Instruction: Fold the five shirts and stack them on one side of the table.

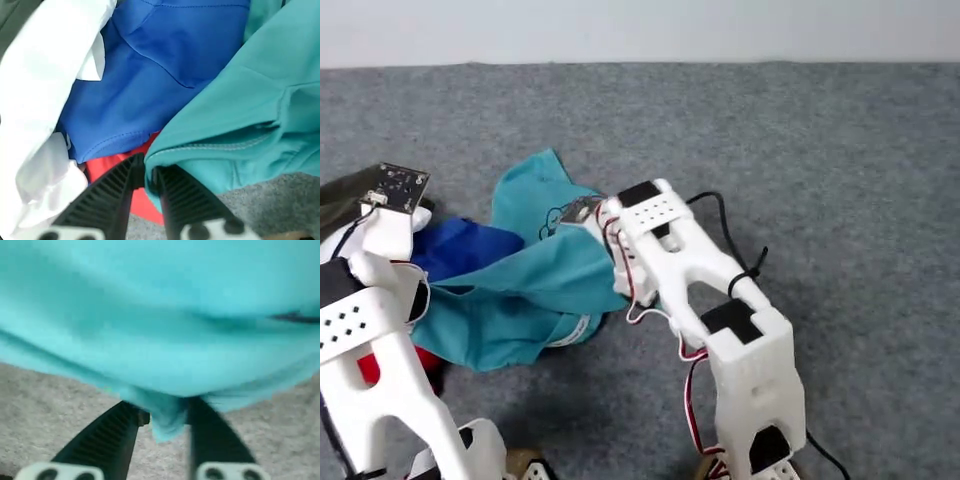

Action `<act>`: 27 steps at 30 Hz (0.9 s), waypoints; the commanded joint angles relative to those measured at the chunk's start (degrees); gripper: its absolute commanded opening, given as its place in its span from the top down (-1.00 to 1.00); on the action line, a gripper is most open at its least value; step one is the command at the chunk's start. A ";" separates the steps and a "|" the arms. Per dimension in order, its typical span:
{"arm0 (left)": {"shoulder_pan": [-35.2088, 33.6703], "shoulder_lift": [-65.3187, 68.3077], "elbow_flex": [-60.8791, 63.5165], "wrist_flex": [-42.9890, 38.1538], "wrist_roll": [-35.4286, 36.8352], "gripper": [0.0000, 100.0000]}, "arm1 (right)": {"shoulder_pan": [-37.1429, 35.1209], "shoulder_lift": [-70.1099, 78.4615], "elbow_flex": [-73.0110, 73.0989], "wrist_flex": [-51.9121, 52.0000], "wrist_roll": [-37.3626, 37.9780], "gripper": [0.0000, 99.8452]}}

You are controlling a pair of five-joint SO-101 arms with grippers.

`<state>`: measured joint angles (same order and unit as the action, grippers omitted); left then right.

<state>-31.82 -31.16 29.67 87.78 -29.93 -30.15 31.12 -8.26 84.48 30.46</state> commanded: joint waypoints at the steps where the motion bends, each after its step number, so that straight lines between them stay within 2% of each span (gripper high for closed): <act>1: 0.18 -2.02 -0.48 -1.14 -0.35 0.97 | 2.42 -0.66 -3.60 0.48 0.53 0.96; 6: 0.26 -2.02 -1.45 -1.05 -0.18 0.97 | 5.49 -0.75 -14.59 9.10 0.53 0.98; 10: 0.35 -2.02 -7.43 -0.70 -0.09 0.97 | 8.57 -2.95 -29.01 18.15 0.53 0.98; 14: 4.04 -2.02 -15.60 -0.70 -0.09 0.97 | 12.79 -10.59 -35.78 18.33 3.16 0.98; 19: 13.01 -1.85 -23.34 -1.49 -0.09 0.97 | 16.22 -21.41 -36.31 18.24 5.71 0.98; 22: 18.29 -1.93 -25.36 -5.19 -0.09 0.97 | 18.51 -27.91 -36.31 18.07 5.80 0.98; 27: 22.59 -2.02 -30.02 -14.42 0.00 0.97 | 21.41 -38.20 -36.31 15.52 9.76 0.98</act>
<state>-11.78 -31.16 4.62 78.73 -30.20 -10.64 0.79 -41.76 100.31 38.20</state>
